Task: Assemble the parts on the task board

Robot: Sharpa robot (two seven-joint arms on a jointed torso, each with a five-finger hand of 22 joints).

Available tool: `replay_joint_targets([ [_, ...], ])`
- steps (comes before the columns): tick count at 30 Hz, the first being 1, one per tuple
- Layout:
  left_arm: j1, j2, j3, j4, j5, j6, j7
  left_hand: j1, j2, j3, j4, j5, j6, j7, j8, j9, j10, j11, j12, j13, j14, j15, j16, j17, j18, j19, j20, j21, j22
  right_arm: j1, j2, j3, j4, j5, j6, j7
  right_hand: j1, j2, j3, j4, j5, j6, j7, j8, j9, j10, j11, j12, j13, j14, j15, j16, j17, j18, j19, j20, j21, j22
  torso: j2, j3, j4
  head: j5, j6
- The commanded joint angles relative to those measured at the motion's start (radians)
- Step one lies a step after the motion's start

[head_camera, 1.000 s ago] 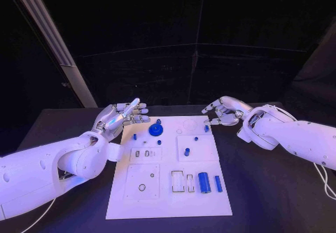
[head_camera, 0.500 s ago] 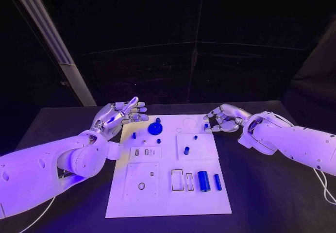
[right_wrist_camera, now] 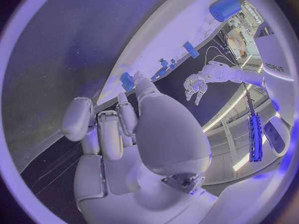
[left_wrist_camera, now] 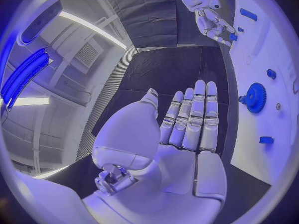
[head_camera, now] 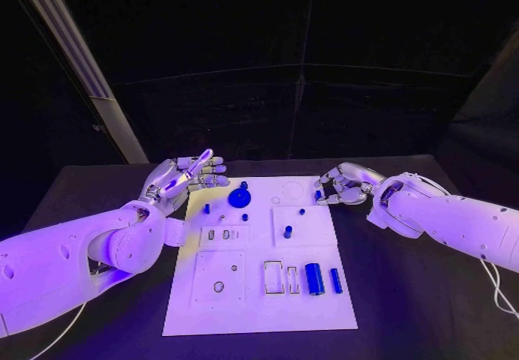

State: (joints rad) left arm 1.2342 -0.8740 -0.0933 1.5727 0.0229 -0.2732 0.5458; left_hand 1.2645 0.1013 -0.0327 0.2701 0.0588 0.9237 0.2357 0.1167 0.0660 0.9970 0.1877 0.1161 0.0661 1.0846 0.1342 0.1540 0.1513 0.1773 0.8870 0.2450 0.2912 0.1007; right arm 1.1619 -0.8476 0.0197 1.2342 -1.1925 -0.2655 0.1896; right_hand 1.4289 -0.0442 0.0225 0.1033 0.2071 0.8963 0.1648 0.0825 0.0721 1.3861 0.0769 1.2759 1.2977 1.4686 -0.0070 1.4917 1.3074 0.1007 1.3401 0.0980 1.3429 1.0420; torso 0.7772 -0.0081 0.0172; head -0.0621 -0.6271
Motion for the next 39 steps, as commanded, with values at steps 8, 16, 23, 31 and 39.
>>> replay_joint_targets([
  [8,0.001,0.002,0.000,-0.001,-0.005,0.015,0.005,0.007,0.001,0.001,-0.004,0.005,-0.003,0.012,-0.005,0.000,-0.002,0.002,-0.004,-0.001,0.001,0.004,-0.003,0.001,0.006,0.007,0.004,-0.004,-0.001,-0.001,0.013,0.000,-0.012,-0.056,0.022,0.000,0.013,0.028,0.017,-0.021,-0.035,0.054,-0.009,0.027,0.005,0.009,-0.011,0.014,0.009,0.068,-0.003,0.004,0.102,-0.005,0.007,-0.002,0.005,0.014,0.000,0.0003,-0.0001,0.001,-0.002],
  [16,0.001,0.001,0.000,-0.001,-0.005,0.015,0.004,0.007,0.001,0.001,-0.004,0.005,-0.003,0.012,-0.005,0.000,-0.002,0.002,-0.004,-0.001,0.001,0.004,-0.003,0.001,0.006,0.007,0.004,-0.004,-0.001,-0.001,0.012,0.000,-0.013,-0.061,0.026,-0.002,0.012,0.029,0.017,-0.022,-0.036,0.059,-0.010,0.028,0.005,0.011,-0.012,0.016,0.012,0.068,-0.004,0.005,0.104,-0.005,0.009,-0.003,0.006,0.017,-0.001,0.0007,-0.0010,0.000,-0.005],
  [23,0.001,0.001,0.000,-0.002,-0.005,0.014,0.003,0.007,0.001,0.001,-0.004,0.005,-0.003,0.012,-0.005,0.000,-0.002,0.002,-0.004,-0.001,0.001,0.004,-0.003,0.001,0.006,0.007,0.004,-0.004,-0.001,-0.002,0.011,0.000,-0.013,-0.062,0.021,-0.005,0.007,0.046,0.026,-0.022,-0.043,0.089,-0.017,0.039,0.007,0.017,-0.018,0.023,0.018,0.070,-0.009,0.009,0.112,-0.007,0.014,-0.007,0.011,0.027,0.000,0.0015,-0.0007,0.000,-0.009],
  [31,0.001,0.001,0.000,-0.002,-0.005,0.015,0.003,0.007,0.001,0.001,-0.004,0.005,-0.003,0.012,-0.005,0.000,-0.002,0.002,-0.004,-0.001,0.001,0.004,-0.003,0.001,0.006,0.007,0.004,-0.004,-0.001,-0.002,0.012,0.000,-0.017,-0.060,0.009,-0.003,0.013,0.096,0.069,-0.028,-0.092,0.166,-0.045,0.071,0.013,0.024,-0.041,0.029,0.025,0.072,-0.027,0.013,0.122,-0.009,0.020,-0.022,0.018,0.039,-0.001,0.0014,-0.0008,-0.002,-0.009],
  [39,0.001,0.001,0.000,-0.002,-0.005,0.015,0.002,0.007,0.001,0.001,-0.004,0.005,-0.003,0.012,-0.005,0.000,-0.002,0.002,-0.004,-0.001,0.001,0.004,-0.003,0.001,0.006,0.007,0.004,-0.004,-0.001,-0.002,0.017,0.000,-0.014,-0.055,-0.030,-0.017,0.017,0.112,0.095,-0.038,-0.093,0.195,-0.060,0.081,0.016,0.033,-0.054,0.037,0.033,0.075,-0.039,0.018,0.134,-0.012,0.029,-0.033,0.027,0.058,-0.001,0.0013,-0.0010,-0.010,-0.014],
])
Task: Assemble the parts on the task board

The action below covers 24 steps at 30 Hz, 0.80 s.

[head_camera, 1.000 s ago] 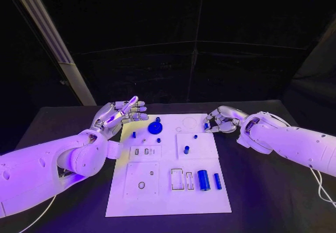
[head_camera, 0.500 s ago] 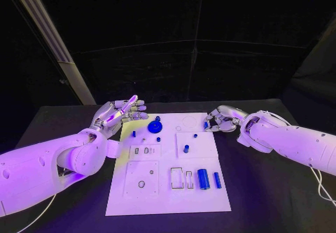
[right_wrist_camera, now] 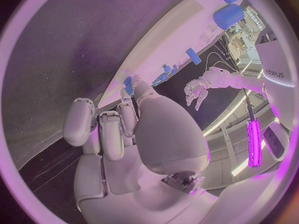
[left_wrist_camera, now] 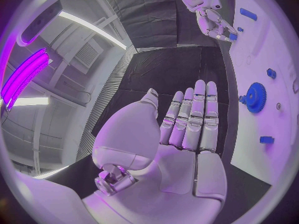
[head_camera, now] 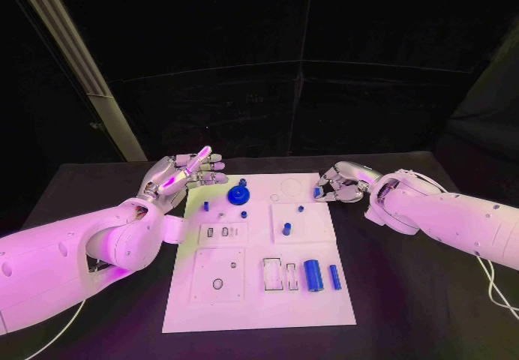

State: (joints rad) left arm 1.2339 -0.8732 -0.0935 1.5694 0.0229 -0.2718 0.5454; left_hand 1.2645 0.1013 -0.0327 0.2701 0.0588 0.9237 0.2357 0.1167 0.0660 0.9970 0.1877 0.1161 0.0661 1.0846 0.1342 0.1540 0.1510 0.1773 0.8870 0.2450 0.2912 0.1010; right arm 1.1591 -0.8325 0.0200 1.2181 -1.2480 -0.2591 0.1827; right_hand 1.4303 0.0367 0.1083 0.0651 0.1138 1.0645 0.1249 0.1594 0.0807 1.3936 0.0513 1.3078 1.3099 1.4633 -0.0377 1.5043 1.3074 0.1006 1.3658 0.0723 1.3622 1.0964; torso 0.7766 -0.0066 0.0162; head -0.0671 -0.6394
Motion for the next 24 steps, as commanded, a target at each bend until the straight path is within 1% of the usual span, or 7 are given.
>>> replay_joint_targets([
  [1,0.001,0.000,0.000,0.001,-0.004,0.013,0.002,0.007,0.001,0.001,-0.004,0.005,-0.003,0.012,-0.005,0.000,-0.002,0.002,-0.004,-0.001,0.001,0.004,-0.003,0.001,0.006,0.007,0.004,-0.004,-0.001,0.001,0.002,0.000,0.003,0.001,-0.046,-0.014,0.016,0.033,0.012,-0.001,0.001,0.028,-0.021,0.004,0.007,0.026,-0.029,0.006,0.022,0.080,-0.009,0.005,0.134,-0.013,0.004,-0.008,0.008,0.005,0.000,-0.0002,0.0000,-0.005,-0.002],
  [4,0.001,-0.001,0.000,0.002,-0.004,0.014,0.001,0.007,0.001,0.001,-0.004,0.005,-0.003,0.012,-0.005,0.000,-0.002,0.002,-0.004,-0.001,0.001,0.004,-0.003,0.001,0.006,0.007,0.004,-0.004,-0.001,0.001,0.001,0.000,0.009,0.006,-0.090,-0.033,0.015,0.037,0.023,-0.004,0.006,0.027,-0.021,0.001,0.006,0.028,-0.031,0.007,0.024,0.081,-0.011,0.006,0.136,-0.013,0.006,-0.011,0.010,0.009,0.000,0.0003,-0.0001,-0.003,-0.002],
  [8,0.001,-0.004,0.000,0.002,-0.004,0.014,0.000,0.007,0.001,0.001,-0.004,0.005,-0.003,0.012,-0.005,0.000,-0.002,0.002,-0.004,-0.001,0.001,0.004,-0.003,0.001,0.006,0.007,0.004,-0.004,-0.001,0.001,-0.007,0.000,0.030,0.034,-0.116,-0.052,0.009,0.038,0.039,-0.007,0.019,0.018,-0.017,-0.008,0.002,0.027,-0.028,0.005,0.023,0.081,-0.010,0.005,0.135,-0.014,0.007,-0.012,0.010,0.010,-0.001,-0.0002,0.0001,-0.004,-0.002],
  [11,0.001,-0.006,0.000,0.004,-0.004,0.014,-0.001,0.007,0.001,0.001,-0.004,0.005,-0.003,0.012,-0.005,0.000,-0.002,0.002,-0.004,-0.001,0.001,0.004,-0.003,0.001,0.006,0.007,0.004,-0.004,-0.001,0.002,-0.020,0.001,0.065,0.059,-0.127,-0.071,0.004,0.036,0.046,-0.008,0.024,0.013,-0.015,-0.013,0.000,0.028,-0.026,0.004,0.023,0.081,-0.009,0.005,0.135,-0.014,0.007,-0.012,0.011,0.010,-0.002,-0.0016,0.0000,-0.002,0.001],
  [15,0.001,-0.006,0.000,0.000,-0.004,0.014,-0.002,0.007,0.001,0.001,-0.004,0.005,-0.003,0.012,-0.005,0.000,-0.002,0.002,-0.004,-0.001,0.001,0.004,-0.003,0.001,0.006,0.007,0.004,-0.004,-0.001,0.003,-0.038,0.001,0.138,0.088,-0.134,-0.117,-0.003,0.034,0.052,-0.008,0.028,0.008,-0.012,-0.018,-0.002,0.027,-0.024,0.003,0.023,0.081,-0.007,0.005,0.135,-0.014,0.007,-0.011,0.010,0.010,-0.007,-0.0028,0.0005,-0.002,0.002],
  [21,0.002,-0.001,0.000,-0.009,-0.004,0.015,-0.003,0.007,0.001,0.001,-0.004,0.005,-0.003,0.012,-0.005,0.000,-0.002,0.002,-0.004,-0.001,0.001,0.004,-0.003,0.001,0.006,0.007,0.004,-0.004,-0.001,0.005,-0.035,0.002,0.232,0.087,-0.128,-0.199,-0.018,0.030,0.062,-0.005,0.036,0.003,-0.009,-0.026,-0.005,0.027,-0.021,0.002,0.023,0.080,-0.005,0.004,0.133,-0.014,0.007,-0.009,0.010,0.009,-0.021,-0.0083,0.0031,0.000,-0.001],
  [24,0.002,0.001,0.000,-0.012,-0.004,0.016,-0.004,0.007,0.001,0.001,-0.004,0.005,-0.003,0.012,-0.005,0.000,-0.002,0.002,-0.004,-0.001,0.001,0.004,-0.003,0.001,0.006,0.007,0.004,-0.004,-0.001,0.006,-0.013,0.002,0.265,0.062,-0.123,-0.237,-0.032,0.024,0.073,-0.003,0.059,0.004,-0.007,-0.032,-0.006,0.028,-0.020,0.003,0.025,0.080,-0.003,0.004,0.134,-0.014,0.008,-0.007,0.011,0.011,-0.029,-0.0119,0.0062,0.003,-0.005],
])
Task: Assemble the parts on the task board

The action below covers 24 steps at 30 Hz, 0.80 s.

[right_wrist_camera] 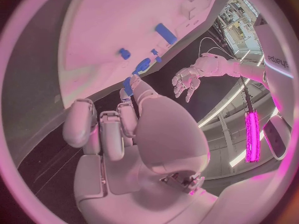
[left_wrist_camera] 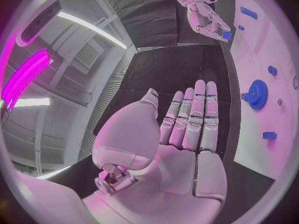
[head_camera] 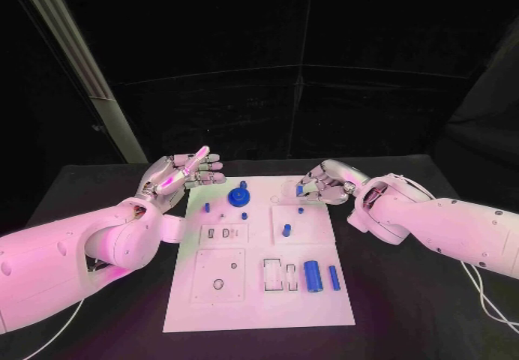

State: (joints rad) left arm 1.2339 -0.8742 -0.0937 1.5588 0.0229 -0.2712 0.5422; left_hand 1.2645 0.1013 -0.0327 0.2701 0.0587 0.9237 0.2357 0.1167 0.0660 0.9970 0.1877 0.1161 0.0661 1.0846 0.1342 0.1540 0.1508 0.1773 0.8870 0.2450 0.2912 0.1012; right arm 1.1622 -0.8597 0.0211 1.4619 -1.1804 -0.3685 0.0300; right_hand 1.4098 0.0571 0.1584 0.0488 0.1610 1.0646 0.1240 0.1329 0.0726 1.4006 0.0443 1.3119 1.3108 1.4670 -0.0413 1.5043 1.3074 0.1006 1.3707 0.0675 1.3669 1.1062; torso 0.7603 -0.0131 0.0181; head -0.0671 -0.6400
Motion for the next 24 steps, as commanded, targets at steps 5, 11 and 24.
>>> replay_joint_targets([
  [5,0.002,0.007,0.001,-0.007,-0.004,0.017,-0.002,0.009,0.002,0.001,-0.006,0.005,-0.003,0.012,-0.005,0.000,-0.002,0.002,-0.005,-0.001,0.001,0.004,-0.006,0.002,0.006,0.007,0.004,-0.006,-0.003,0.003,0.080,0.000,0.039,-0.077,-0.006,-0.150,-0.025,-0.005,0.045,0.010,0.045,0.009,-0.007,-0.010,0.002,0.022,-0.013,0.000,0.026,0.077,0.000,0.004,0.134,-0.014,0.004,-0.001,0.007,0.003,-0.024,-0.0089,0.0108,0.025,-0.013],
  [11,0.002,0.014,0.000,-0.027,-0.004,0.020,-0.003,0.009,0.002,0.001,-0.006,0.005,-0.003,0.012,-0.005,0.000,-0.002,0.002,-0.005,-0.001,0.001,0.004,-0.006,0.002,0.006,0.007,0.004,-0.006,-0.003,0.002,0.171,0.000,0.023,-0.174,0.034,-0.217,-0.032,-0.012,0.049,0.010,0.051,0.011,-0.007,-0.012,0.002,0.023,-0.013,0.000,0.027,0.077,0.000,0.004,0.134,-0.015,0.006,-0.001,0.009,0.007,-0.035,-0.0119,0.0179,0.052,-0.028],
  [24,0.005,0.021,0.001,-0.048,-0.004,0.019,-0.010,0.009,0.002,0.001,-0.006,0.005,-0.004,0.011,-0.006,0.000,-0.002,0.002,-0.005,-0.001,0.001,0.005,-0.007,0.002,0.006,0.007,0.004,-0.007,-0.004,-0.002,0.301,-0.023,-0.012,-0.334,0.107,-0.270,-0.045,-0.023,0.054,0.010,0.043,0.018,-0.009,-0.011,0.003,0.021,-0.014,-0.003,0.024,0.076,0.000,0.002,0.131,-0.015,0.006,-0.002,0.008,0.005,-0.039,-0.0136,0.0251,0.076,-0.038],
])
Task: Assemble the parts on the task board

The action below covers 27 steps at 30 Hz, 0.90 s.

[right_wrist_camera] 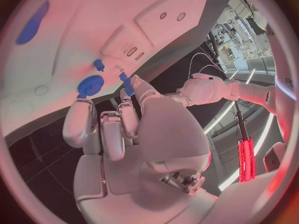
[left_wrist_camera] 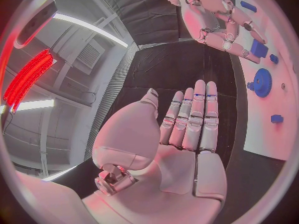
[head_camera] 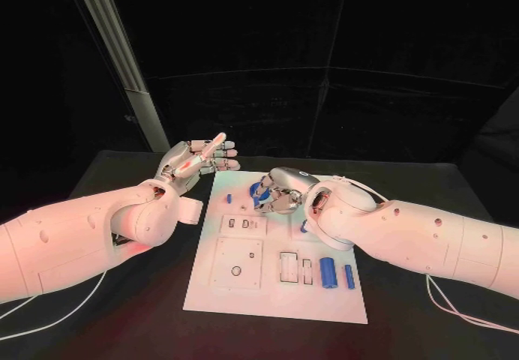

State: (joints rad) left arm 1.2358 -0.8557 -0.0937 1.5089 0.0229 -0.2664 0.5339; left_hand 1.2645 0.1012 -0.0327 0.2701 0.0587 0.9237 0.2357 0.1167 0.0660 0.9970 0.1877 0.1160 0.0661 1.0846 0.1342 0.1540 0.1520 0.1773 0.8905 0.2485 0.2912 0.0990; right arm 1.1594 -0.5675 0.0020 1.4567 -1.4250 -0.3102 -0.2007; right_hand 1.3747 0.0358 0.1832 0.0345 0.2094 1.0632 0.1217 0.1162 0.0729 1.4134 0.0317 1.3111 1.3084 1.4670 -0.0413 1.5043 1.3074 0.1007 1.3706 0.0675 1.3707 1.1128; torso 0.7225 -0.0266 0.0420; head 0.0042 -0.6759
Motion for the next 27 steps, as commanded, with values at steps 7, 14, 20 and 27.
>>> replay_joint_targets([
  [7,0.004,0.005,0.001,0.001,-0.004,0.012,0.001,0.009,0.002,0.001,-0.006,0.005,-0.004,0.011,-0.006,0.000,-0.002,0.002,-0.005,-0.001,0.001,0.005,-0.007,0.001,0.006,0.004,0.000,-0.007,-0.002,-0.009,0.037,-0.019,-0.026,-0.129,0.068,-0.047,-0.018,-0.006,0.031,0.027,-0.010,0.018,-0.006,0.003,0.002,0.007,-0.001,-0.005,0.025,0.076,0.000,0.001,0.130,-0.014,0.005,-0.002,0.004,-0.003,0.000,0.0017,-0.0023,0.011,-0.011],
  [14,0.004,0.009,0.001,0.000,-0.004,0.013,0.001,0.009,0.002,0.001,-0.006,0.005,-0.004,0.011,-0.006,0.000,-0.002,0.002,-0.005,-0.001,0.001,0.005,-0.007,0.001,0.006,0.004,0.000,-0.007,-0.002,-0.024,0.051,-0.022,-0.035,-0.151,0.085,-0.049,-0.022,-0.008,0.032,0.028,-0.010,0.017,-0.005,0.001,0.001,0.007,-0.001,-0.005,0.026,0.076,0.000,0.001,0.129,-0.014,0.005,-0.002,0.004,-0.003,0.000,0.0017,-0.0004,0.015,-0.020],
  [20,0.004,0.009,0.001,0.001,-0.004,0.014,0.000,0.009,0.002,0.001,-0.006,0.005,-0.004,0.011,-0.006,0.000,-0.002,0.002,-0.005,-0.001,0.001,0.005,-0.007,0.001,0.006,0.004,0.000,-0.007,-0.002,-0.029,0.057,-0.023,-0.041,-0.160,0.094,-0.051,-0.025,-0.010,0.033,0.029,-0.011,0.016,-0.005,-0.001,0.001,0.006,0.000,-0.005,0.026,0.076,0.000,0.001,0.130,-0.014,0.005,-0.002,0.004,-0.003,0.000,0.0020,-0.0009,0.019,-0.026],
  [27,0.004,0.010,0.001,0.001,-0.004,0.015,-0.001,0.009,0.002,0.001,-0.006,0.005,-0.004,0.011,-0.006,0.000,-0.002,0.002,-0.005,-0.001,0.001,0.005,-0.007,0.001,0.006,0.004,0.000,-0.007,-0.002,-0.034,0.066,-0.023,-0.049,-0.162,0.102,-0.051,-0.027,-0.012,0.033,0.030,-0.011,0.016,-0.004,-0.001,0.001,0.006,0.000,-0.006,0.025,0.076,0.000,0.001,0.129,-0.014,0.005,-0.002,0.003,-0.004,0.000,0.0022,-0.0013,0.023,-0.030],
])
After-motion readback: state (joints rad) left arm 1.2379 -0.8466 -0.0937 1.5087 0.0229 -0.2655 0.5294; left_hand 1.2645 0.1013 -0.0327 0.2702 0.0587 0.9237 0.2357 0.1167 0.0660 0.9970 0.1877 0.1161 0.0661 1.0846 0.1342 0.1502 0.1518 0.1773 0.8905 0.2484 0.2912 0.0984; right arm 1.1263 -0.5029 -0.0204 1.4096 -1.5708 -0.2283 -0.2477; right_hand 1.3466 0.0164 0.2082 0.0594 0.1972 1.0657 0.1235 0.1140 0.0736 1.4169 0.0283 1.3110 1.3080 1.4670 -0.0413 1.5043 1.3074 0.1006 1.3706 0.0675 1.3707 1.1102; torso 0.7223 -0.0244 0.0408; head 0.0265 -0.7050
